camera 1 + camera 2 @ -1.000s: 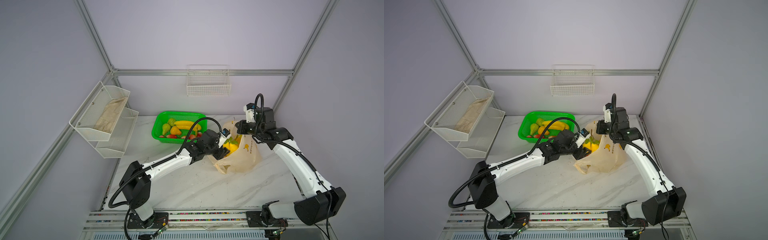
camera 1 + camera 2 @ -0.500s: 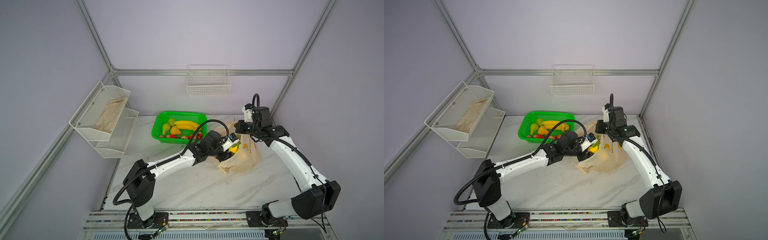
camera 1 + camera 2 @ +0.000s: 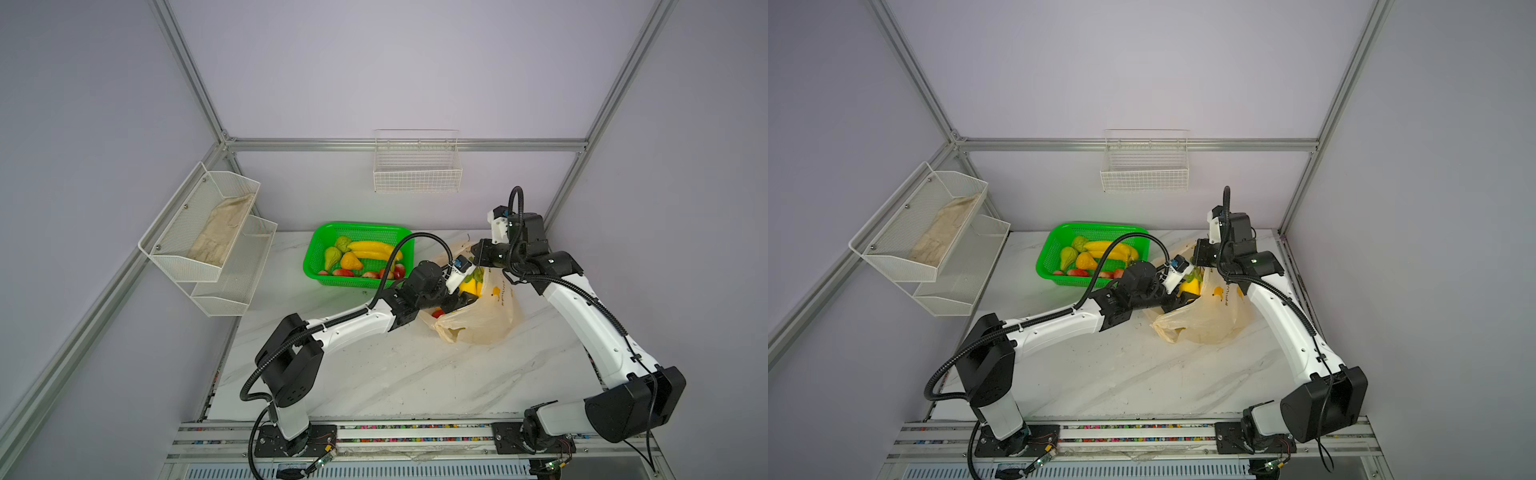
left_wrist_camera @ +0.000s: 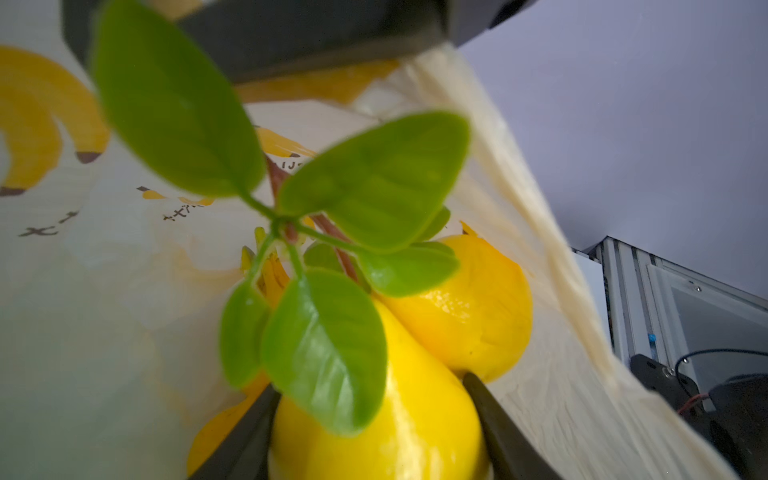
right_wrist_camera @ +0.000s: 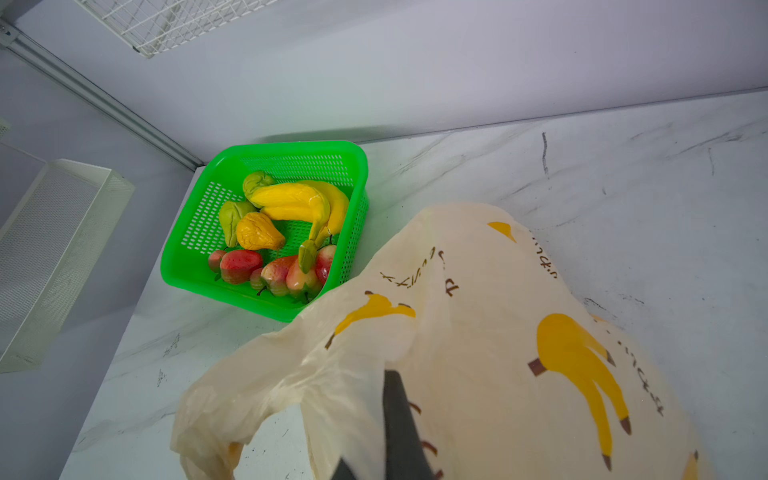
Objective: Place the fake fruits into the plastic bag and tie a complex knot
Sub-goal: 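Carry the lemon with the left gripper down into the bag, then open the left gripper to release the lemon inside the bag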
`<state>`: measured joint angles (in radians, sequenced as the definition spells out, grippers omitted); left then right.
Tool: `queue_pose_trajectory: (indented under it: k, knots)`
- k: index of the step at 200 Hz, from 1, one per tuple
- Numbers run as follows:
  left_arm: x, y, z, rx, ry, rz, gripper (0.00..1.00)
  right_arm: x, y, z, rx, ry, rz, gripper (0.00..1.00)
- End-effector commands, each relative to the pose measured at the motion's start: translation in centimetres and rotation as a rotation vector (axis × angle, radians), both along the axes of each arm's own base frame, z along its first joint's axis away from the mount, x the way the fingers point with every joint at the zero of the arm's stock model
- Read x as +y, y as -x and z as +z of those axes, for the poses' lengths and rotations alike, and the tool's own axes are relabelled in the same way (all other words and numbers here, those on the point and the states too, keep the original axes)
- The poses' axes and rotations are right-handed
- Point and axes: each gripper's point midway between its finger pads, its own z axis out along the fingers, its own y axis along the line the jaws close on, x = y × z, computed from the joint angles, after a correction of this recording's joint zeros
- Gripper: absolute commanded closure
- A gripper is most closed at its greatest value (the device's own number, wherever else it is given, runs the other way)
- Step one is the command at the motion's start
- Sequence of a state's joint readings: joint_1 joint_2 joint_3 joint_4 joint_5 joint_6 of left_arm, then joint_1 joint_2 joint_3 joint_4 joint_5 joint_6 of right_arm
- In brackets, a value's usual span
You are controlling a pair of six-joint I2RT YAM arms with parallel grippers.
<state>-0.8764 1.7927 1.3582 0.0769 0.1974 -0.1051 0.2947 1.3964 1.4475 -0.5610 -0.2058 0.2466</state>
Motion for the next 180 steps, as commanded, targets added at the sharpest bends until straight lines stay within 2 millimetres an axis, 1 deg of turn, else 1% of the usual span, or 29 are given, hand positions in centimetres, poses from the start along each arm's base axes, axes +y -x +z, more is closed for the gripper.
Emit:
queue_pose_trajectory:
  k: [1,16,32,46,63,77,96,123,130,153,174,180]
  knots:
    - [0.4,-2.3,-0.9,0.015,0.055,0.116,0.50,-0.3,0.8,3.0,-0.066,-0.029,-0.012,1.00]
    - [0.5,-3.4,-1.4,0.020,0.073,0.153,0.50,-0.4,0.8,3.2,-0.070,-0.032,-0.014,1.00]
    - [0.4,-4.4,-2.0,0.062,0.107,0.189,0.49,-0.3,0.9,3.5,-0.081,-0.041,-0.011,1.00]
    - [-0.2,-4.9,-2.5,0.073,0.108,0.190,0.44,-0.2,1.0,3.7,-0.086,-0.058,-0.012,1.00]
    - [-1.3,-5.4,-3.1,0.099,0.120,0.178,0.42,0.0,0.9,3.5,-0.083,-0.067,-0.004,1.00]
    - [-1.9,-5.9,-4.2,0.122,0.112,0.184,0.37,0.1,0.9,3.2,-0.080,-0.063,-0.001,1.00]
    - [-2.1,-6.2,-4.7,0.129,0.095,0.188,0.29,0.0,1.0,3.2,-0.083,-0.059,0.000,1.00]
    - [-1.8,-5.4,-3.3,0.088,0.104,0.155,0.15,-0.3,1.1,3.2,-0.086,-0.044,-0.009,1.00]
    - [-1.5,-5.1,-2.6,0.075,0.111,0.148,0.12,-0.4,1.1,3.2,-0.089,-0.041,-0.013,1.00]
    - [-0.6,-3.9,-1.1,0.051,0.112,0.119,0.07,-0.5,1.0,3.1,-0.090,-0.031,-0.017,1.00]
    - [0.7,-2.7,-0.4,0.050,0.082,0.111,0.05,-0.9,1.0,3.2,-0.096,-0.017,-0.031,1.00]
    - [1.2,-2.3,-0.2,0.021,0.056,0.098,0.05,-0.9,1.0,3.0,-0.094,-0.011,-0.033,1.00]
